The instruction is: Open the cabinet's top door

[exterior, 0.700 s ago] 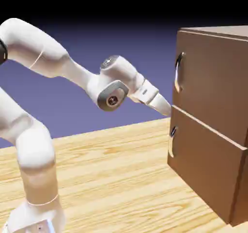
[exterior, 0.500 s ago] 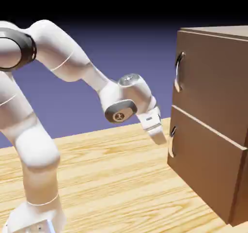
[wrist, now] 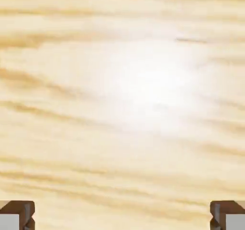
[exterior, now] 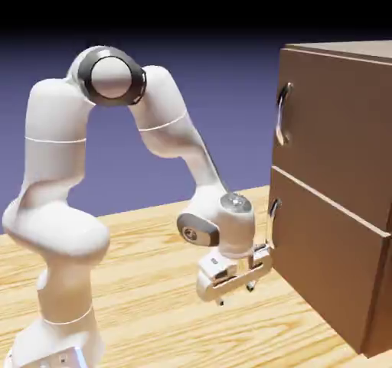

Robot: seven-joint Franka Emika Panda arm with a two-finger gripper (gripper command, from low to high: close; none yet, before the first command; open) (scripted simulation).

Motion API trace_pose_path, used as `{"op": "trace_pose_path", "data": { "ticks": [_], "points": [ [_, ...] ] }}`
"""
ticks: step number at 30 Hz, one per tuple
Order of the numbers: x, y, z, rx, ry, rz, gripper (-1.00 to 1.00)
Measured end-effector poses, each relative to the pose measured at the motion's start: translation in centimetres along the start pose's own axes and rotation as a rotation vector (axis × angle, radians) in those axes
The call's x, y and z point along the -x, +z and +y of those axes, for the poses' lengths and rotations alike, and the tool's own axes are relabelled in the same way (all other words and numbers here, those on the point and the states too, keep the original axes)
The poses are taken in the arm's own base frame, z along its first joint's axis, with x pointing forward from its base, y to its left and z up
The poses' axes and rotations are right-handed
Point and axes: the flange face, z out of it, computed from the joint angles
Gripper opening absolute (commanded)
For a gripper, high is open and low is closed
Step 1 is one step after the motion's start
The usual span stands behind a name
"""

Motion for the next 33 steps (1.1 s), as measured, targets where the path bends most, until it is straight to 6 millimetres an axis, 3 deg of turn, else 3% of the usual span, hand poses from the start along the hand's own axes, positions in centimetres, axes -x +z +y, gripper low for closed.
{"op": "trace_pose_path", "data": {
  "ticks": [4,8,12,16,20,25,29,33],
  "points": [
    [-2.4,1.3,-1.1,-0.048,0.279,0.061,0.0],
    [-4.2,1.2,-2.5,-0.147,0.54,0.078,0.0],
    [-4.9,-0.4,-4.1,-0.276,0.776,0.032,0.0],
    [-4.4,-3.3,-5.6,-0.412,0.978,-0.089,0.0],
    [-2.5,-7.2,-6.4,-0.524,1.139,-0.287,0.0],
    [1.7,-13.2,-6.0,-0.585,1.267,-0.628,0.0],
    [6.1,-18.7,-3.7,-0.537,1.303,-0.946,0.0],
    [10.9,-24.4,0.6,-0.386,1.274,-1.267,0.0]
  ]
}}
